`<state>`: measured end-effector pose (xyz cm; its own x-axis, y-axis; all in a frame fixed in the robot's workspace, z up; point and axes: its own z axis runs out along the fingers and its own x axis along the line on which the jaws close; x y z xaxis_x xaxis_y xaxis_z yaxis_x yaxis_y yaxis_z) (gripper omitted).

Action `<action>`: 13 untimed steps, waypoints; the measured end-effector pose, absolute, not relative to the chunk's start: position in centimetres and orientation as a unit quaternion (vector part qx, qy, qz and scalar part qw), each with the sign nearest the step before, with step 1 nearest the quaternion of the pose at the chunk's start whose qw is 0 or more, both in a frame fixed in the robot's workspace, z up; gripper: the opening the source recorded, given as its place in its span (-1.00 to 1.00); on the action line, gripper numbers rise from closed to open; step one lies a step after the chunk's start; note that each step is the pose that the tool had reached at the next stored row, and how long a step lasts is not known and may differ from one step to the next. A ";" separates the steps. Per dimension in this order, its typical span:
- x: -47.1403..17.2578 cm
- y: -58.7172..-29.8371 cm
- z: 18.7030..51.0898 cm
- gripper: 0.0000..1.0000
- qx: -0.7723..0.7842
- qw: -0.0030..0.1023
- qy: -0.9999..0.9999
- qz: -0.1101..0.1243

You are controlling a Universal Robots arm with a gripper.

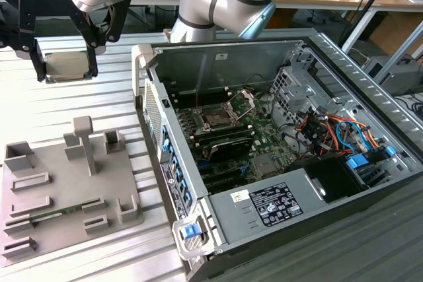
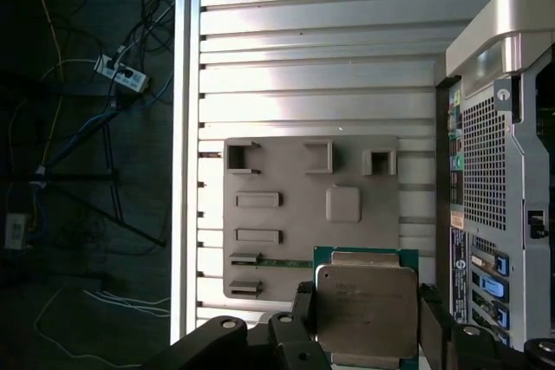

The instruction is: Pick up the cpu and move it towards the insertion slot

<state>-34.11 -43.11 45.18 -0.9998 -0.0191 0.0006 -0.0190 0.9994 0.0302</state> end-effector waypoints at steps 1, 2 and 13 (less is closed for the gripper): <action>-34.1 -43.1 45.2 0.09 0.010 0.000 -1.000 -0.015; -34.0 -43.1 45.2 0.09 0.010 0.000 -1.000 -0.015; -33.4 -43.1 45.2 0.09 0.010 0.000 -1.000 -0.015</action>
